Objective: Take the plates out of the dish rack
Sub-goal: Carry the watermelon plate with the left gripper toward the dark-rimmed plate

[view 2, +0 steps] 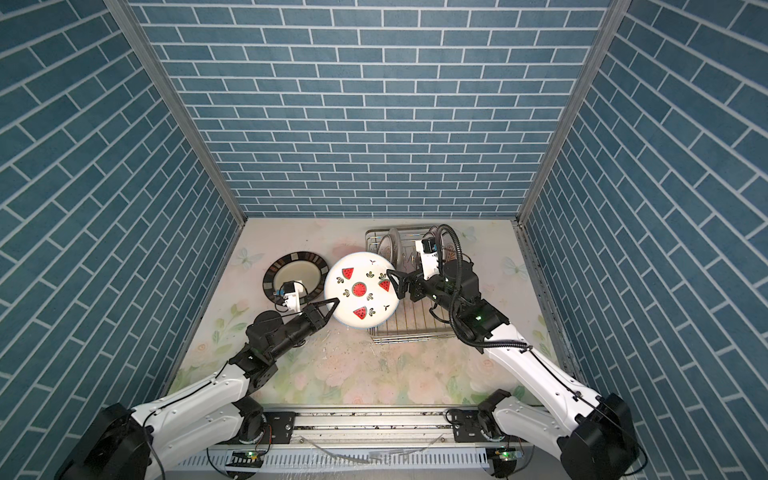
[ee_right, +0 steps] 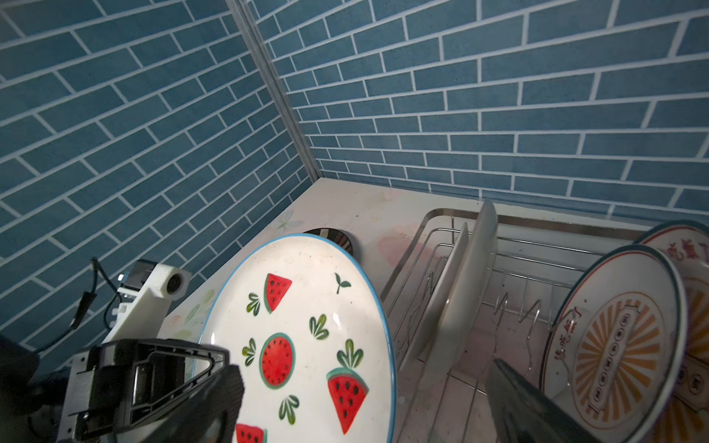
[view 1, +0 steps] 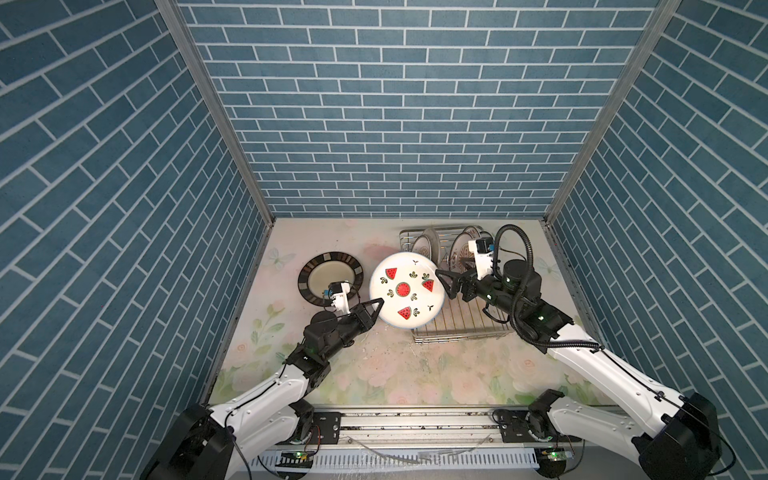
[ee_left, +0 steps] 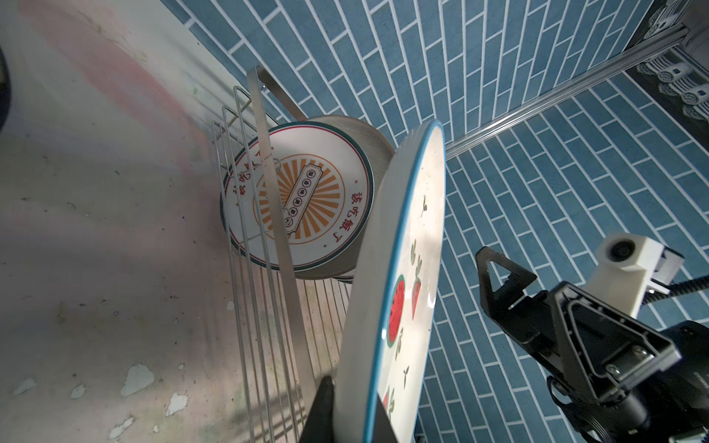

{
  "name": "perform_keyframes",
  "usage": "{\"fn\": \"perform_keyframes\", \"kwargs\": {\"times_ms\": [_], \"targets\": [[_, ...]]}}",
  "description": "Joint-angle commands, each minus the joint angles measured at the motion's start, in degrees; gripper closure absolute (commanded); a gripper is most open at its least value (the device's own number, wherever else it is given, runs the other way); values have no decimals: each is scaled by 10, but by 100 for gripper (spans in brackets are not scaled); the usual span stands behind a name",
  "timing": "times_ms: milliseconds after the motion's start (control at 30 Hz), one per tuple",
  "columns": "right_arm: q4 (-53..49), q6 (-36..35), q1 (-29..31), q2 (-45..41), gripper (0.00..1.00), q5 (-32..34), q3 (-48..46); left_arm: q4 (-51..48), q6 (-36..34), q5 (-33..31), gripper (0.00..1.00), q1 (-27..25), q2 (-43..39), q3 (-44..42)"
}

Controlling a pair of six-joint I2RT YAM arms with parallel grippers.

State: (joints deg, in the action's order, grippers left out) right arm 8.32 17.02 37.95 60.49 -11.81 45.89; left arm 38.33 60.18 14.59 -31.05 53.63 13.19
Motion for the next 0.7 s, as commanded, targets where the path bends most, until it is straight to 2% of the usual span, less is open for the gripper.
{"fn": "perform_keyframes", "kwargs": {"times_ms": [0,133,300,533,667], "targets": [[19,-57,35,3,1,-33,6,14,-12,0,100,25,-19,23],[3,-87,77,35,1,-25,36,15,1,19,100,59,-27,22],[-6,-115,101,82,2,-6,65,20,2,14,100,77,-46,11],[19,-102,109,137,2,-11,88,42,44,37,100,131,-42,-1],[26,-93,114,183,2,-27,113,27,45,26,100,154,-45,-1]]}}
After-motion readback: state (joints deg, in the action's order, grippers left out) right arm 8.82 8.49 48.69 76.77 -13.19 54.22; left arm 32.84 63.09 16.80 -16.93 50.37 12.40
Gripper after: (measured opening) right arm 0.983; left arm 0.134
